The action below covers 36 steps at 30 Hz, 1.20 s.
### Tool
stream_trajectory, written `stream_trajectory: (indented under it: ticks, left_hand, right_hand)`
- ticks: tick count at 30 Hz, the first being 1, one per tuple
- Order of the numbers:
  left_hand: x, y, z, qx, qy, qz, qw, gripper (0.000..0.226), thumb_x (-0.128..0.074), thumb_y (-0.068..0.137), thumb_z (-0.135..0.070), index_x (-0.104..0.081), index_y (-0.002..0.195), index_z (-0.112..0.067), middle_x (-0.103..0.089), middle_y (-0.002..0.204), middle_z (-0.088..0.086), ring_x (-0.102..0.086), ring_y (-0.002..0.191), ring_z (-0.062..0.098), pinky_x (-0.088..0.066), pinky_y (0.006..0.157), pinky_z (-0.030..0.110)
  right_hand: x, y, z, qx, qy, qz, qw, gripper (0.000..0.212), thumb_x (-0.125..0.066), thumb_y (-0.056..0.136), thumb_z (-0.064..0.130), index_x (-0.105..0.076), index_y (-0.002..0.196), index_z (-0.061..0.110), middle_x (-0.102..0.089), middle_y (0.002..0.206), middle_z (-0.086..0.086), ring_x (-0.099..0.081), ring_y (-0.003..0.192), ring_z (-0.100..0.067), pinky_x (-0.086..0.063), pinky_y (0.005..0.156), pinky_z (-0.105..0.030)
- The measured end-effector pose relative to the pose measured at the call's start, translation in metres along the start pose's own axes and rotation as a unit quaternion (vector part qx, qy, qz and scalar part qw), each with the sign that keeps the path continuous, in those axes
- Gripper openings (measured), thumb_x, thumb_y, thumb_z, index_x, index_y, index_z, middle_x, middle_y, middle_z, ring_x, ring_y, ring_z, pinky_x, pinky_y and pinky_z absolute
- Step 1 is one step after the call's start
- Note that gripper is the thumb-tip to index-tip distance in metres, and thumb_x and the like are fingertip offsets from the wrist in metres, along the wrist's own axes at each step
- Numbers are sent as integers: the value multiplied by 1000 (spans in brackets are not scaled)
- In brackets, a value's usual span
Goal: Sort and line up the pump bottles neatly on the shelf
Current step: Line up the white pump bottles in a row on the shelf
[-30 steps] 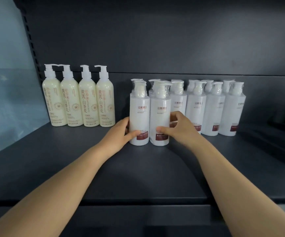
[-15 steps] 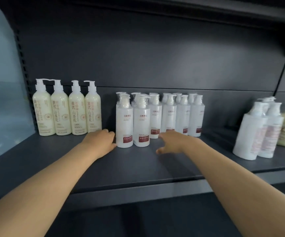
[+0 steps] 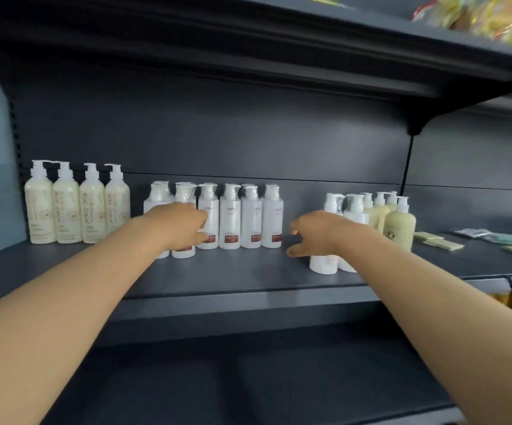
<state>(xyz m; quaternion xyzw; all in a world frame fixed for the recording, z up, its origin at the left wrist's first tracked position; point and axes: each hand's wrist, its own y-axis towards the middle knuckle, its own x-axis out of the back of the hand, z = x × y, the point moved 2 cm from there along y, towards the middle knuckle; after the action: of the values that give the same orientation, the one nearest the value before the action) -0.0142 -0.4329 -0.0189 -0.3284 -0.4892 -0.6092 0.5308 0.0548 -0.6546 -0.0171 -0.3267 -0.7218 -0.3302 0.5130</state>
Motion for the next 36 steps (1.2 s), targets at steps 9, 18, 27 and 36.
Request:
stream_trajectory:
  ticks: [9, 18, 27, 36]
  left_hand:
    - [49, -6, -136, -2, -18, -15, 1000, 32, -34, 97, -34, -55, 112, -15, -55, 118, 4, -52, 107, 24, -46, 82, 36]
    - [73, 45, -196, 10, -12, -42, 999, 33, -37, 96, -34, -55, 115, -13, -56, 119, 5, -52, 108, 24, -44, 78, 36]
    - [52, 119, -194, -6, -12, -54, 998, 40, -37, 95, -45, -54, 117, -17, -52, 120, -1, -52, 106, 19, -45, 78, 33]
    - [25, 165, -195, -17, -68, -87, 994, 48, -32, 91, -58, -49, 117, -21, -51, 120, -7, -48, 110, 12, -44, 81, 30]
  right_hand:
    - [-13, -75, -117, -18, -27, 4, 999, 45, -49, 90, 48, -56, 122, 16, -59, 118, -2, -53, 108, -22, -43, 84, -32]
    - [-21, -60, -197, -49, 28, -15, 998, 41, -50, 89, 43, -56, 120, 16, -60, 114, -3, -53, 104, -22, -38, 74, -30]
    - [-42, 15, -235, -39, 57, -14, 998, 50, -49, 88, 53, -52, 124, 19, -61, 109, 0, -55, 106, -20, -46, 83, -33]
    - [-69, 80, -240, 12, 183, -48, 982, 63, -53, 79, 65, -51, 124, 20, -58, 120, 3, -54, 107, -16, -45, 88, -30]
